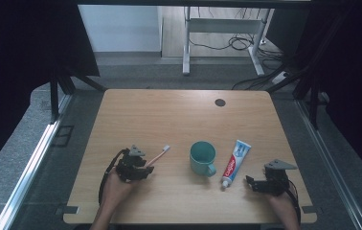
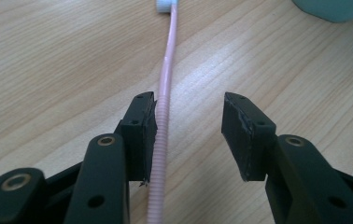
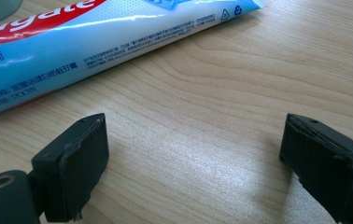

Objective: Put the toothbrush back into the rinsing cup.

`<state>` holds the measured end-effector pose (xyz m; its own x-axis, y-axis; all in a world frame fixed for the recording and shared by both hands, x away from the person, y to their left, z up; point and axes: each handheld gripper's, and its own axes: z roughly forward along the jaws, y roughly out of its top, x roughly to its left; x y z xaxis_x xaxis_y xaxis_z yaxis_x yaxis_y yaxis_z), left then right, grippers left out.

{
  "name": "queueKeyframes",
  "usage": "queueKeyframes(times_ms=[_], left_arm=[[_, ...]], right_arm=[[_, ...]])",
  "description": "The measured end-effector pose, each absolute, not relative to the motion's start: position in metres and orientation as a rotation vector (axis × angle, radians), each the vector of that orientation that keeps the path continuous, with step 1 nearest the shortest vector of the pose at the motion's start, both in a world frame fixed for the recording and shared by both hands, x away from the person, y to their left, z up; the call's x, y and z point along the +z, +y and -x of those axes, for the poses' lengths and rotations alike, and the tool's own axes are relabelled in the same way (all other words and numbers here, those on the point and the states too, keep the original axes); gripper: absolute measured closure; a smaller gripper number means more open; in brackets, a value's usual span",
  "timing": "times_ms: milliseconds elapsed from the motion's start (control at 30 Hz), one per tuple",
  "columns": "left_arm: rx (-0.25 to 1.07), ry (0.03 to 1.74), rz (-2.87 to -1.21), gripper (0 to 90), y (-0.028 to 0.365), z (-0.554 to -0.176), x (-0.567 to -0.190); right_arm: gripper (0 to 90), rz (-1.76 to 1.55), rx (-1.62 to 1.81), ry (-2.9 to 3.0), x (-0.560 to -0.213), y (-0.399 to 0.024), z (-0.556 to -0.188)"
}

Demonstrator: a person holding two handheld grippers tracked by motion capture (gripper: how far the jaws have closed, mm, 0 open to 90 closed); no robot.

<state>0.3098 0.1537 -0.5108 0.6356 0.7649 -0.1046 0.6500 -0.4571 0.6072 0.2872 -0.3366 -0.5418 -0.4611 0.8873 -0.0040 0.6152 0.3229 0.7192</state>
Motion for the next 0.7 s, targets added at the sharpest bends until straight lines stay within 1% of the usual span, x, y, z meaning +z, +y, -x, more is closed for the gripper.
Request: queueKeyframes(times_ms=[433, 700], left_arm=[[0.19, 1.149, -2.362, 54.0, 0.149, -0.331, -0.514], [0.142, 1.139, -2.454, 57.0, 0.137, -0.345, -0.51]], right_arm=[[7.6, -1.331, 0.928, 2.196, -0.542, -0.337, -0.287], [7.6, -1.329, 0.928, 2.196, -0.542, -0.337, -0.287]])
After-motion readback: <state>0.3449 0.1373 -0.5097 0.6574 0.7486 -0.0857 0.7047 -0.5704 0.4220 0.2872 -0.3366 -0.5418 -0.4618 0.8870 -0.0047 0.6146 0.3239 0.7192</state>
